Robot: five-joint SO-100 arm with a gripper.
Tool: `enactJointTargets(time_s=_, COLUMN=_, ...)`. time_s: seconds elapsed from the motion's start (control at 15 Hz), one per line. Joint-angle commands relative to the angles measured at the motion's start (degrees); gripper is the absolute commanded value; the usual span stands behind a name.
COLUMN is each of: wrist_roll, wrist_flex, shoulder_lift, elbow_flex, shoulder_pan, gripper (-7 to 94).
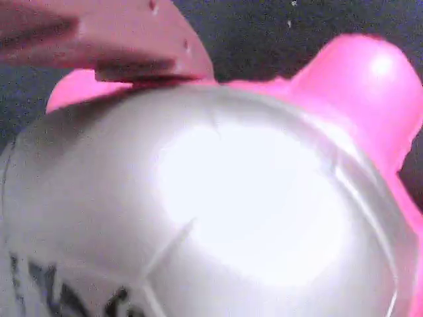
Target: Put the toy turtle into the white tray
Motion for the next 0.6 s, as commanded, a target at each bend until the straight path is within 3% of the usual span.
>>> enactJointTargets(time_s=0.0, wrist_roll=0.3, wrist_flex=0.4, shoulder_lift=2.7, elbow_flex=-2.5, shoulder_pan=-1.4, gripper=34)
enactJointTargets(time_s=0.27, wrist_roll=0.3, wrist_flex=0.3, shoulder_lift=2.9, elbow_flex=-2.5, shoulder_pan=-1.6, gripper=11)
enactJointTargets(time_s=0.53, wrist_roll=0.4, wrist_flex=0.0, shoulder_lift=2.9, elbow_flex=-2.5, shoulder_pan=-1.6, gripper=0)
